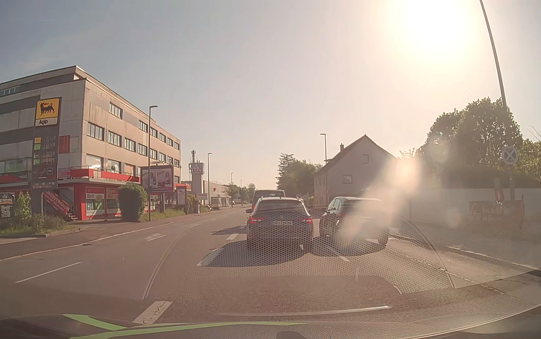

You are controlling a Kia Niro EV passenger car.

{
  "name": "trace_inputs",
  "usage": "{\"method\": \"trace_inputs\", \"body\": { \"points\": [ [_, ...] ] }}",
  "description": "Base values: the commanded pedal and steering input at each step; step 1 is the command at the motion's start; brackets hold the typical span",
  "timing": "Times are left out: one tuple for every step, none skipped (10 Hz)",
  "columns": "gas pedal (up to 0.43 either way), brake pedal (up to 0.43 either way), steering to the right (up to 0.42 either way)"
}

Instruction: Follow the waypoints while adhering to traffic rules and regulations

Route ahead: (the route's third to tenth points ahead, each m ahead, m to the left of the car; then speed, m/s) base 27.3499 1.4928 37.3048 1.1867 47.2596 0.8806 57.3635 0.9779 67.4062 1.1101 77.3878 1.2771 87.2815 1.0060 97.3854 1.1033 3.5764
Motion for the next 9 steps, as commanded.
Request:
{"method": "trace_inputs", "body": {
  "points": [
    [0.0, 0.0, 0.0],
    [0.0, 0.0, -0.001],
    [0.0, 0.0, 0.0],
    [0.0, 0.0, -0.001],
    [0.0, 0.0, 0.0],
    [0.0, 0.0, -0.001],
    [0.0, 0.0, -0.001],
    [0.0, 0.0, -0.001],
    [0.0, 0.0, -0.001]
  ]
}}
